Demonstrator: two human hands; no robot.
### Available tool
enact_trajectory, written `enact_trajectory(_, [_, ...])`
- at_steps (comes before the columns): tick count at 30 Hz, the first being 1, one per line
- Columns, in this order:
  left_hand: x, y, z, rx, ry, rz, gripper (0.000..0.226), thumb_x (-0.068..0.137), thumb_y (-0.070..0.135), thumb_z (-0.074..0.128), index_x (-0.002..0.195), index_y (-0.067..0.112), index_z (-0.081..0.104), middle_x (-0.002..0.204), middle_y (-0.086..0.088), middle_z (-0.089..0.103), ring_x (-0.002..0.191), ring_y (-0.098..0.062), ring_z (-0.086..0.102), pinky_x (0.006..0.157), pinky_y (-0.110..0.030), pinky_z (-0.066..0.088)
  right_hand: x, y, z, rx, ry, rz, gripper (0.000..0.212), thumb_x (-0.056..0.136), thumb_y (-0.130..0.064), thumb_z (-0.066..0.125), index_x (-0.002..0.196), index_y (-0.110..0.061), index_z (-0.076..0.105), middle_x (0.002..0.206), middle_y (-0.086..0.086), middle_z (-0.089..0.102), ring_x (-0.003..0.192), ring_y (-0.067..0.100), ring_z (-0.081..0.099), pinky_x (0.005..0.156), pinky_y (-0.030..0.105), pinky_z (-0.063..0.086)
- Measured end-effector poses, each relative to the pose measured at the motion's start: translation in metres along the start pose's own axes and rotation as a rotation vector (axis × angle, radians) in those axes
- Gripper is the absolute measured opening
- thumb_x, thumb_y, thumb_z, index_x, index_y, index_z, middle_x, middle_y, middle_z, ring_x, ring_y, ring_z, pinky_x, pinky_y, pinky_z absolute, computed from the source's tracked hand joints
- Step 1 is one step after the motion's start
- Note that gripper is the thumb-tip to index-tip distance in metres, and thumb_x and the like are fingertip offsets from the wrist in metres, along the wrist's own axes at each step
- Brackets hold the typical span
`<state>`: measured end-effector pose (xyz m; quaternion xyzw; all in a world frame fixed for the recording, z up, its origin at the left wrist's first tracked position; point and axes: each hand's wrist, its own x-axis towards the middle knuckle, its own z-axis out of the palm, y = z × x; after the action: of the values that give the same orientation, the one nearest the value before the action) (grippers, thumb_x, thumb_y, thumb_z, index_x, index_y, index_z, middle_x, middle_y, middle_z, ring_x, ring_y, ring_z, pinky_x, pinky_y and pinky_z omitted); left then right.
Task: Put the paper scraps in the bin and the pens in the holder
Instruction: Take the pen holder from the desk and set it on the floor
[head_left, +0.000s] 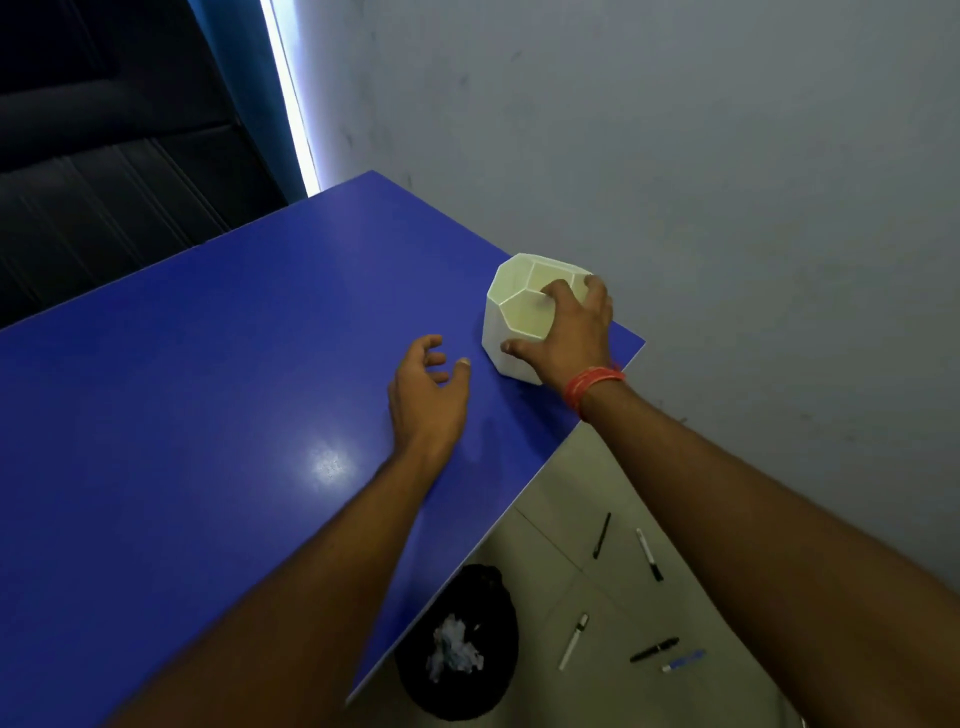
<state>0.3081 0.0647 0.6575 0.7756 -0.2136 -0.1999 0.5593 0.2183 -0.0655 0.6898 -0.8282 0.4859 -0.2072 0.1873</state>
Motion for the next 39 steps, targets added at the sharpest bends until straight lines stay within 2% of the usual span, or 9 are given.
enact_trajectory(5, [-0.010, 0.001, 0.009, -0.021, -0.028, 0.015, 0.040, 0.092, 0.026, 0.066, 0.130, 0.021, 0.055, 0.121, -0.002, 0.063, 0.101, -0.016, 0.065, 0.074, -0.018, 0.049, -0.010, 0.014, -0.015, 0.157, 0.098, 0.037, 0.074, 0.062, -0.046, 0.085, 0.123, -0.017, 0.054, 0.138, 0.008, 0.043, 0.129, 0.029, 0.040, 0.105, 0.044, 0.045])
enact_trajectory(10, [-0.030, 0.032, 0.056, -0.106, -0.057, 0.091, 0.034, 0.092, 0.022, 0.066, 0.125, 0.021, 0.059, 0.110, 0.004, 0.064, 0.094, -0.010, 0.064, 0.067, -0.009, 0.045, -0.027, 0.059, -0.066, 0.231, 0.247, 0.054, 0.073, 0.060, -0.046, 0.085, 0.120, -0.018, 0.054, 0.136, 0.008, 0.045, 0.128, 0.028, 0.043, 0.102, 0.041, 0.046])
enact_trajectory(14, [-0.067, 0.045, 0.124, -0.137, -0.133, 0.155, 0.030, 0.091, 0.014, 0.064, 0.121, 0.017, 0.062, 0.104, 0.004, 0.065, 0.086, -0.003, 0.061, 0.068, -0.008, 0.050, -0.047, 0.132, -0.102, 0.214, 0.363, 0.128, 0.075, 0.056, -0.048, 0.086, 0.116, -0.016, 0.056, 0.127, 0.009, 0.051, 0.118, 0.026, 0.051, 0.097, 0.042, 0.049])
enact_trajectory(18, [-0.106, 0.020, 0.186, -0.043, -0.304, 0.286, 0.032, 0.091, 0.013, 0.060, 0.122, 0.022, 0.061, 0.112, 0.005, 0.064, 0.096, -0.004, 0.061, 0.074, -0.014, 0.054, -0.073, 0.223, -0.095, 0.176, 0.343, 0.236, 0.073, 0.054, -0.048, 0.086, 0.113, -0.017, 0.057, 0.122, 0.007, 0.053, 0.115, 0.026, 0.052, 0.097, 0.043, 0.048])
enact_trajectory(23, [-0.139, -0.092, 0.275, 0.043, -0.341, 0.092, 0.032, 0.087, 0.015, 0.060, 0.118, 0.015, 0.064, 0.095, 0.000, 0.066, 0.084, -0.013, 0.064, 0.076, -0.027, 0.056, -0.128, 0.362, -0.018, 0.153, 0.187, 0.367, 0.073, 0.056, -0.047, 0.087, 0.115, -0.015, 0.057, 0.124, 0.009, 0.053, 0.119, 0.028, 0.049, 0.102, 0.041, 0.044])
enact_trajectory(26, [-0.160, -0.192, 0.324, 0.120, -0.335, -0.059, 0.033, 0.084, 0.021, 0.055, 0.116, 0.015, 0.064, 0.080, 0.005, 0.062, 0.072, -0.013, 0.060, 0.062, -0.019, 0.046, -0.168, 0.447, 0.045, 0.133, 0.078, 0.427, 0.073, 0.056, -0.045, 0.087, 0.115, -0.013, 0.057, 0.127, 0.009, 0.052, 0.123, 0.029, 0.046, 0.105, 0.038, 0.039])
enact_trajectory(31, [-0.190, -0.381, 0.396, 0.382, -0.410, -0.240, 0.030, 0.090, 0.020, 0.059, 0.120, 0.019, 0.063, 0.100, 0.003, 0.066, 0.089, -0.015, 0.065, 0.076, -0.026, 0.052, -0.225, 0.573, 0.182, 0.110, -0.026, 0.435, 0.070, 0.057, -0.048, 0.084, 0.113, -0.015, 0.057, 0.128, 0.009, 0.051, 0.125, 0.029, 0.043, 0.104, 0.036, 0.038])
enact_trajectory(36, [-0.188, -0.528, 0.451, 0.487, -0.434, -0.239, 0.031, 0.091, 0.018, 0.061, 0.121, 0.016, 0.063, 0.109, -0.002, 0.068, 0.093, -0.014, 0.063, 0.075, -0.022, 0.047, -0.259, 0.656, 0.315, 0.071, -0.058, 0.366, 0.070, 0.057, -0.050, 0.083, 0.113, -0.016, 0.058, 0.131, 0.011, 0.049, 0.132, 0.037, 0.038, 0.108, 0.046, 0.039])
enact_trajectory(39, [-0.177, -0.572, 0.474, 0.502, -0.411, -0.180, 0.031, 0.091, 0.018, 0.062, 0.121, 0.015, 0.063, 0.112, -0.003, 0.069, 0.094, -0.014, 0.064, 0.074, -0.020, 0.045, -0.269, 0.682, 0.366, 0.059, -0.043, 0.314, 0.069, 0.059, -0.045, 0.085, 0.114, -0.013, 0.060, 0.134, 0.014, 0.048, 0.135, 0.041, 0.036, 0.109, 0.047, 0.038])
